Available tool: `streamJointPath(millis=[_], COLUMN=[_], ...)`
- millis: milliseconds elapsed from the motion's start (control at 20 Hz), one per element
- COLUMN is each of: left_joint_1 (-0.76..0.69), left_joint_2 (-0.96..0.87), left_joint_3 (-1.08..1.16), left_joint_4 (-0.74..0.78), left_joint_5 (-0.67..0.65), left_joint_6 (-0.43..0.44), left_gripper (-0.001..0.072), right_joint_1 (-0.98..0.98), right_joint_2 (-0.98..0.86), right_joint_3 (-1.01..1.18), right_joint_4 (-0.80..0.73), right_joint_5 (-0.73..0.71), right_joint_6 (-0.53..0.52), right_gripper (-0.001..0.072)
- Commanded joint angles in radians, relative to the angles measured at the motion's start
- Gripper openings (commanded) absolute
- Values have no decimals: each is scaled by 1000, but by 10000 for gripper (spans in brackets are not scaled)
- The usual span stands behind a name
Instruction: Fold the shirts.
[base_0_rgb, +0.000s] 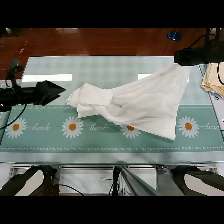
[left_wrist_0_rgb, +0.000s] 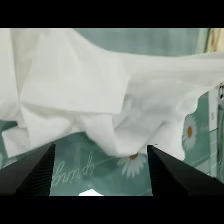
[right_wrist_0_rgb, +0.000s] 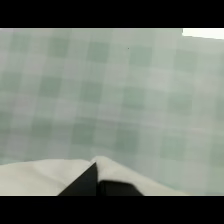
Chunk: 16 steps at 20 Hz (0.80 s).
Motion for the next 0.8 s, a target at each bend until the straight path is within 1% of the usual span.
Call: streamJointPath(millis=[0, 100, 200, 350, 450, 500, 650, 750], left_joint_1=[-63, -94, -124, -179, -211, -219, -219, -221], left_joint_2=[-13, -42, -96, -228, -312, -342, -383, -385], left_joint_3=[1, 1, 0, -1, 0, 0, 0, 0], left_joint_4=[206, 225, 226, 229, 226, 225, 226, 225], left_joint_5=[-16, 6, 34, 55, 67, 79, 144, 209], left_joint_6=[-1, 4, 34, 45, 84, 89, 97, 137], left_gripper=[683, 683, 683, 682, 682, 682, 681, 681], right_joint_1=[0, 0, 0, 0, 0, 0, 0, 0], right_joint_2=[-1, -1, -1, -9, -17, -22, -31, -33], right_joint_3=[0, 0, 0, 0, 0, 0, 0, 0], right_joint_4=[-5, -8, -7, -6, -6, -6, -6, -6], right_joint_5=[-6, -7, -8, -6, -2, 3, 15, 15], right_joint_6=[6, 6, 6, 9, 13, 13, 13, 13], right_gripper=[20, 20, 20, 20, 20, 20, 20, 20])
